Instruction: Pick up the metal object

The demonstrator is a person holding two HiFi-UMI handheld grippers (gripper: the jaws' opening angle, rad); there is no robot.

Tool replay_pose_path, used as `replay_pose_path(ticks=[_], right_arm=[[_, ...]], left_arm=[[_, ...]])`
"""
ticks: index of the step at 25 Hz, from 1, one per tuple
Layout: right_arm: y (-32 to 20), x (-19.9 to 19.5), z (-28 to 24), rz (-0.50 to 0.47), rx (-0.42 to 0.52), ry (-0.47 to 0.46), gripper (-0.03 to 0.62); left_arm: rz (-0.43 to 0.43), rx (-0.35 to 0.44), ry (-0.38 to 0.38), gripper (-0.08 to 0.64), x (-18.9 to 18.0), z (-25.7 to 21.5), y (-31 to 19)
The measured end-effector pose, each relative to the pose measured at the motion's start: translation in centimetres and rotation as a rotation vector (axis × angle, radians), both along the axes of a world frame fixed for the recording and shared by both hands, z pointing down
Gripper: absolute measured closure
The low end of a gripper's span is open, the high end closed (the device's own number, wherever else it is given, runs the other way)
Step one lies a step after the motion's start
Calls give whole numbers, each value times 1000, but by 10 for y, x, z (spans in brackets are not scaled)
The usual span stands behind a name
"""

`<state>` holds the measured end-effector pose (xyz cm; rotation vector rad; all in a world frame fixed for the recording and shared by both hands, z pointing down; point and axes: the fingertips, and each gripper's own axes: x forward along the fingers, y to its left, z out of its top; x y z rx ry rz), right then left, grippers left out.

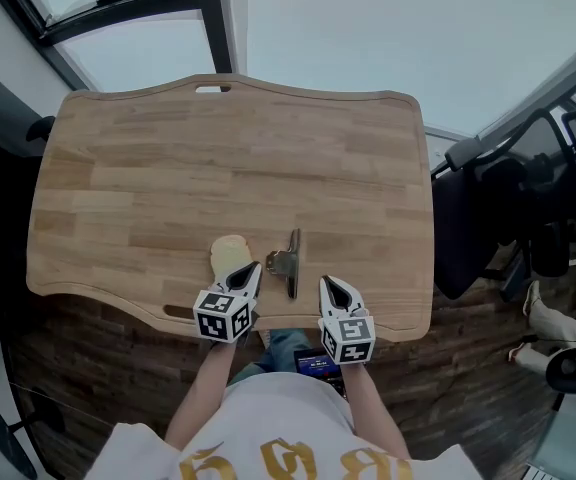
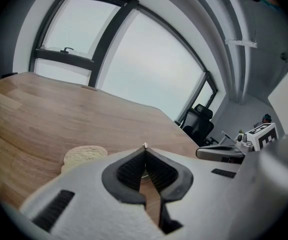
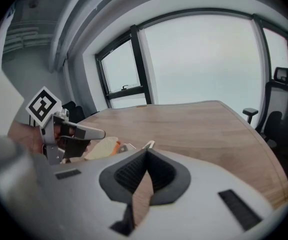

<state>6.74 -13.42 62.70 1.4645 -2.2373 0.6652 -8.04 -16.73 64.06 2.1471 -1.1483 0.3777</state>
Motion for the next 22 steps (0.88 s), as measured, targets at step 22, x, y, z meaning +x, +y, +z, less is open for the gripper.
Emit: replay_pose_path(ticks=[22], right_arm=[[-28,-4,16,-86,-42,-56,581]], left_arm=[[106,-307,114,403,45,52,-2]])
